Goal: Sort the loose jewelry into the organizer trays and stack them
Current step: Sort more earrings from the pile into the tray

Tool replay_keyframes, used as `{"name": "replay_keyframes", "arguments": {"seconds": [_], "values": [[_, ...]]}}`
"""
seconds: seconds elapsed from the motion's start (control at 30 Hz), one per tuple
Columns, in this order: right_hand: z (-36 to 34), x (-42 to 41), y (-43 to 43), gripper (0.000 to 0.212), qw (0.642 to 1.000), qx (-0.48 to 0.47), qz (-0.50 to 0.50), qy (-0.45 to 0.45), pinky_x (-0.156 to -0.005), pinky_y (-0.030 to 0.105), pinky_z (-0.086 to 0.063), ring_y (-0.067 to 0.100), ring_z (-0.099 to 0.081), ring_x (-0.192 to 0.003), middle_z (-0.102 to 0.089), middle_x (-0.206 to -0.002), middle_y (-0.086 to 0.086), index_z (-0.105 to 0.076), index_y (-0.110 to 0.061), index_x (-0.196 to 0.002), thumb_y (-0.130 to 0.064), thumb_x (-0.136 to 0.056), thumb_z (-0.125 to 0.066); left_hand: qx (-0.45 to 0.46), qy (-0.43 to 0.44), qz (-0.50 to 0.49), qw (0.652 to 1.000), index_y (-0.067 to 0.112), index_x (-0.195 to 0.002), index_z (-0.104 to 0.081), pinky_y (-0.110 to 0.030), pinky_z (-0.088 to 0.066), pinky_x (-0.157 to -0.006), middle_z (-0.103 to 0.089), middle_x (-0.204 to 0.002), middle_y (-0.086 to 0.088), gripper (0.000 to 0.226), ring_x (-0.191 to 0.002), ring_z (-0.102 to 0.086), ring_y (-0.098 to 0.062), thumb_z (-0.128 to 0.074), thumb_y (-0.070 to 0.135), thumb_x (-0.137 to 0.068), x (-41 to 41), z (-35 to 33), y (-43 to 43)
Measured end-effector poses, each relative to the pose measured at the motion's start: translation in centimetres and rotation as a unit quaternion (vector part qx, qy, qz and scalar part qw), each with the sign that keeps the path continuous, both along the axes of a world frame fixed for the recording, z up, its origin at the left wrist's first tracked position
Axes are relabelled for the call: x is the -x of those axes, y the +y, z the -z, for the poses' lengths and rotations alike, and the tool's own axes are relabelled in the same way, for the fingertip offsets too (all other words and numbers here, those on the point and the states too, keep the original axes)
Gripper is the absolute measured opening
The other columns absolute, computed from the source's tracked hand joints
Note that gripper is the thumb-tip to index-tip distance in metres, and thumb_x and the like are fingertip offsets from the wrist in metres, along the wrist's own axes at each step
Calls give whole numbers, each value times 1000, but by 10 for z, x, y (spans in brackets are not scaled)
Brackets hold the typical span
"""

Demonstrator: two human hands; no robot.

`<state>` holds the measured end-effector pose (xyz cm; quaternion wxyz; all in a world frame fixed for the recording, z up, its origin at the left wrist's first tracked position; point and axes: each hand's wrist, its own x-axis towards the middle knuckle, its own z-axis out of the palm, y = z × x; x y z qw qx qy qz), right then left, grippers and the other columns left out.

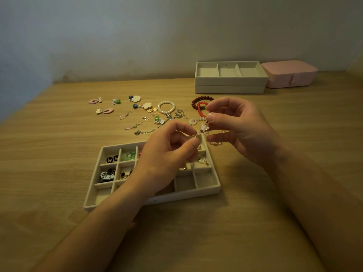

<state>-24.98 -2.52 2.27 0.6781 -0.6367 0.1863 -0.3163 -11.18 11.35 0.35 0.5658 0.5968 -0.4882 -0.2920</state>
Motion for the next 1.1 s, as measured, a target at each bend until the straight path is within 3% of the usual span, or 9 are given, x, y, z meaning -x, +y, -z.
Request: {"name": "replay_keyframes", "arguments": {"seconds": [0.13, 0.33, 0.5, 0.63, 0.73, 0.87, 0.97, 1.1], "values": [[-2, 1, 0, 12, 1000, -13, -4, -22, -62, 30, -60, 22, -72, -82, -69, -85, 4, -67, -7, -102, 0, -93, -64, 14, 9, -26, 1000, 14, -97, -64, -26, -54, -54, -76, -76, -8, 6, -63, -71, -18, -65, 9, -94, 2, -2, 1], [-1, 0, 2, 12, 999, 4, 14, -29, -65, 32, -61, 26, -73, -87, -70, -88, 5, -67, -10, -102, -1, -94, -64, 14, -57, -28, 998, 25, -96, -69, -23, -53, -67, -77, -86, 2, 13, -82, -73, -13, -63, 14, -96, -2, 1, -1], [-1, -1, 2, 12, 999, 10, 32, -29, -66, 33, -61, 25, -73, -88, -68, -94, 10, -67, -9, -103, -1, -94, -64, -7, -35, -10, 999, 23, -101, -70, -22, -53, -59, -76, -80, 2, 13, -74, -73, -12, -64, 14, -94, -2, -1, 0], [1, -1, 2, 12, 999, 24, 41, -20, -67, 35, -61, 25, -73, -87, -67, -95, 11, -67, -8, -103, -2, -94, -66, -23, -44, 7, 999, 19, -105, -65, -30, -58, -64, -79, -85, 2, 17, -79, -76, -17, -70, 14, -90, -1, -2, 0], [2, -2, 3, 12, 997, 56, 46, -7, -68, 37, -61, 25, -73, -85, -67, -95, 11, -67, -8, -103, -2, -93, -67, -29, -79, -3, 996, 19, -100, -69, -33, -59, -74, -78, -88, 7, 11, -85, -74, -10, -72, 16, -90, -3, 1, -2], [2, -4, 6, 13, 987, 148, 56, 37, -65, 32, -61, 21, -74, -81, -69, -92, 5, -68, -12, -98, -1, -91, -71, -42, -218, -50, 974, 42, -85, -71, -22, -47, -65, -67, -82, 22, 15, -76, -57, -3, -79, 29, -83, -6, 1, -4], [1, -4, 7, 15, 977, 198, 49, 68, -64, 31, -62, 21, -74, -78, -69, -91, 4, -69, -14, -96, -2, -89, -73, -69, -232, -53, 969, 45, -86, -73, -27, -40, -67, -64, -90, 17, 15, -80, -53, -2, -81, 34, -79, -5, 2, -6], [4, -5, 8, 15, 961, 252, 32, 112, -65, 37, -64, 20, -75, -76, -71, -90, 5, -70, -13, -95, -2, -87, -75, -119, -241, -41, 962, 38, -92, -77, -27, -45, -73, -57, -94, 17, 13, -90, -54, -3, -80, 34, -80, -2, 1, -6]]}}
